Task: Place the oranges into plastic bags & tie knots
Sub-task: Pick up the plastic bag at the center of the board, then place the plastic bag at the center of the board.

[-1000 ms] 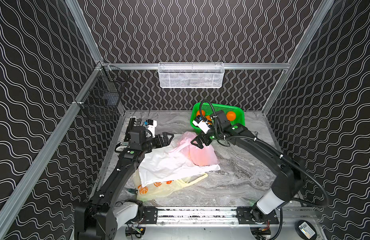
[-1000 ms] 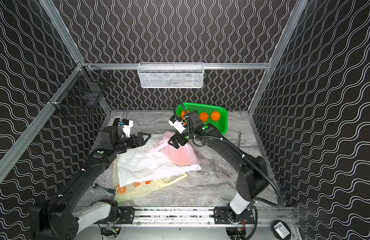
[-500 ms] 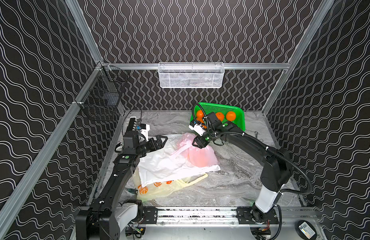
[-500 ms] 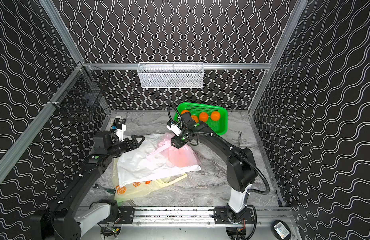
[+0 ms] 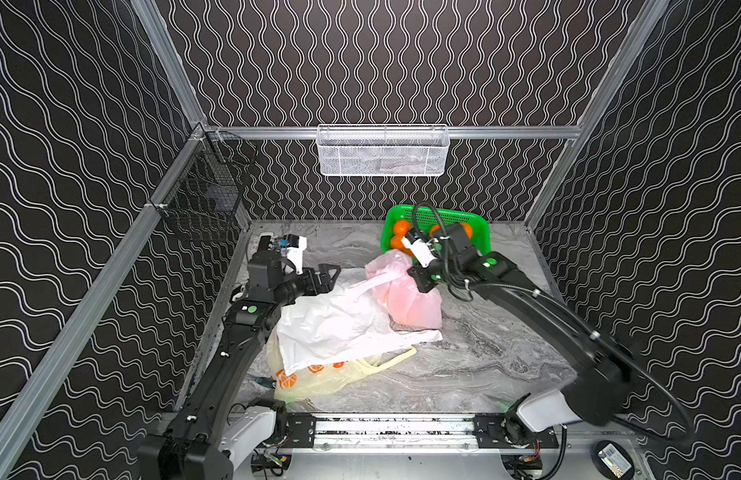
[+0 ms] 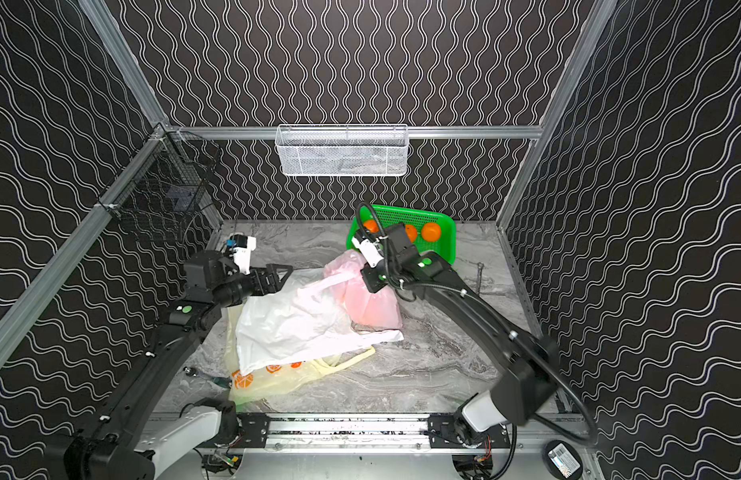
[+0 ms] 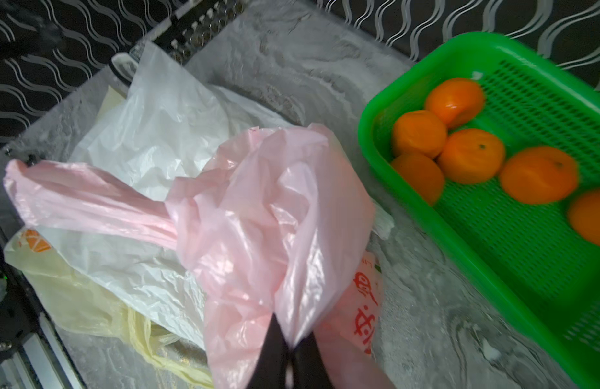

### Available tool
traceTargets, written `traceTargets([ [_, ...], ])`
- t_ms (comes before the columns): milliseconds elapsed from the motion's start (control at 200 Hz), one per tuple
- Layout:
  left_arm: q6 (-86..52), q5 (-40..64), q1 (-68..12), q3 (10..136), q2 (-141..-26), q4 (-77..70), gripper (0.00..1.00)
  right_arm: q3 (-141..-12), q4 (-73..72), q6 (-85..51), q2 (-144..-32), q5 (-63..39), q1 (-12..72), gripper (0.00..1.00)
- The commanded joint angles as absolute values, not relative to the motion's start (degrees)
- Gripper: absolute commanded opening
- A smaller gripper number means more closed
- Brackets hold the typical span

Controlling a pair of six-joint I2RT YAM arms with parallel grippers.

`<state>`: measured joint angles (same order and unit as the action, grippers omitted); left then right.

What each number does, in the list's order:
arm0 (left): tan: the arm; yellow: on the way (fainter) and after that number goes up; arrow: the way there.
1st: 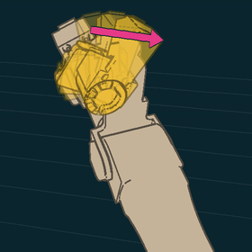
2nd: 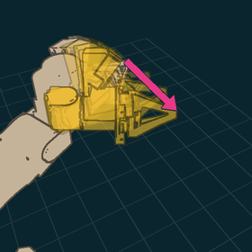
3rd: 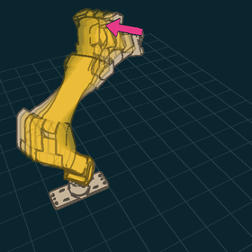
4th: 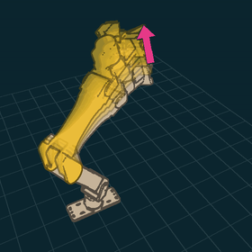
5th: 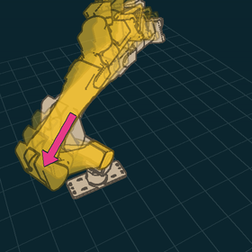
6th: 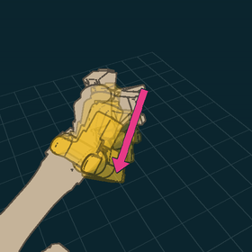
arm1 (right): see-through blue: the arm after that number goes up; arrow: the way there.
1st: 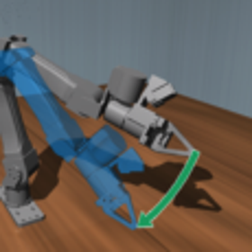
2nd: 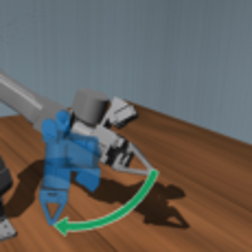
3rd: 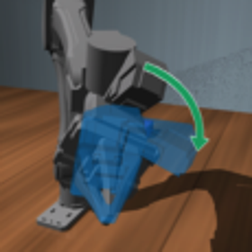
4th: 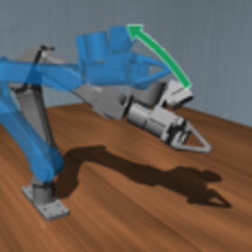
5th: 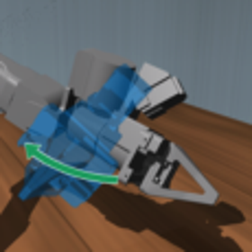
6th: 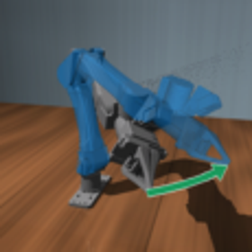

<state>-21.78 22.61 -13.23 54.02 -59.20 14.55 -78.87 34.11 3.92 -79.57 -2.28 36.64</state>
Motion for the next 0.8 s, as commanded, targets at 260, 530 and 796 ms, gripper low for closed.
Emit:
traceTargets([
  [260, -17.4, 5.4, -36.6, 61.3, -71.2, 7.6, 0.99, -64.8, 30.7, -27.7, -55.2, 35.9, 34.7, 0.0],
  [530, -14.9, 0.6, -48.9, 70.4, -87.4, 5.1, 0.99, -62.3, 28.3, -33.2, -57.3, 33.5, 14.2, 0.0],
  [796, -13.5, -0.9, -55.0, 80.2, -100.0, 7.1, 0.99, -59.2, 16.9, -34.6, -67.6, 21.0, -4.5, 0.0],
])
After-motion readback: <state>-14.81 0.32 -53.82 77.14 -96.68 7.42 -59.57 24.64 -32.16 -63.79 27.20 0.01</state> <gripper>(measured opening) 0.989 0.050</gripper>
